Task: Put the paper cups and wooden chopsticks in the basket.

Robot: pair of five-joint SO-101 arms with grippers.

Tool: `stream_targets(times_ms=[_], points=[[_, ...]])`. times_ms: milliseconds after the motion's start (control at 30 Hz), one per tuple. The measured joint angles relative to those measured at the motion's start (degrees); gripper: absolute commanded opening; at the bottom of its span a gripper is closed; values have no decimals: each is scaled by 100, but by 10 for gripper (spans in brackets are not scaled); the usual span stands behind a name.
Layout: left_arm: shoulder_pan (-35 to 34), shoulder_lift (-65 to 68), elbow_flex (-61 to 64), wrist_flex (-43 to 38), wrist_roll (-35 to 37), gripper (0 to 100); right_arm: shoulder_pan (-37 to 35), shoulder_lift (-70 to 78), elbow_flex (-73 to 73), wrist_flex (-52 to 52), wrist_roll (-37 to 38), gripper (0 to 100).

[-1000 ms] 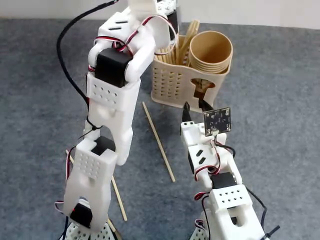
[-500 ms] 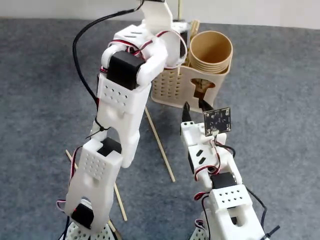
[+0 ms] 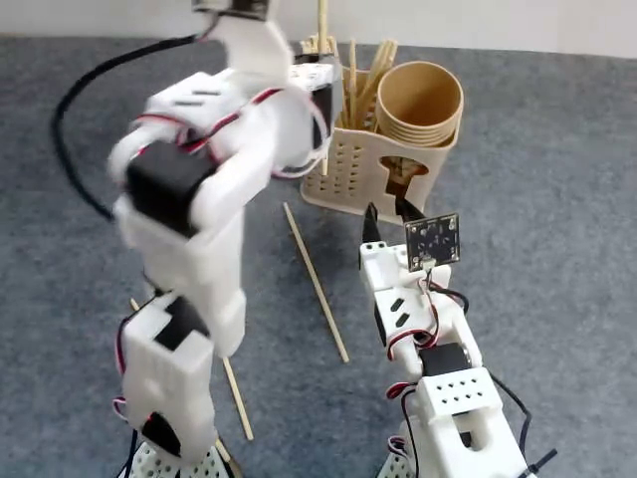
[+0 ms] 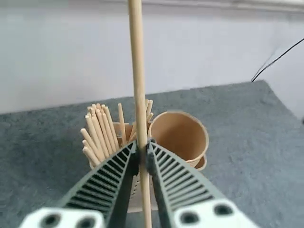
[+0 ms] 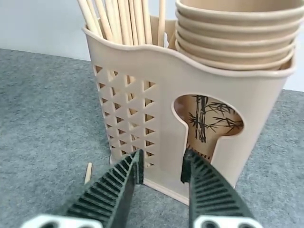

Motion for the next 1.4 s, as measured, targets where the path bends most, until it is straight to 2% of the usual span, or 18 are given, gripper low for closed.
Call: stream_targets(times_ms=[300,633,967,1167,1300,1400], points=[[264,-387,132,18,-18,5,0,0,0,0,0,145],[325,-1705,2646,0,255,5,0,0,0,0,0,145],[44,-1978,4053,-1732,308,5,0,0,0,0,0,145],[237,-2004,4888,-1873,308,5,0,0,0,0,0,145],[193,-2224,5380,-2374,316,5,0,0,0,0,0,145],[308,-2567,5960,-2602,53,5,0,0,0,0,0,145]])
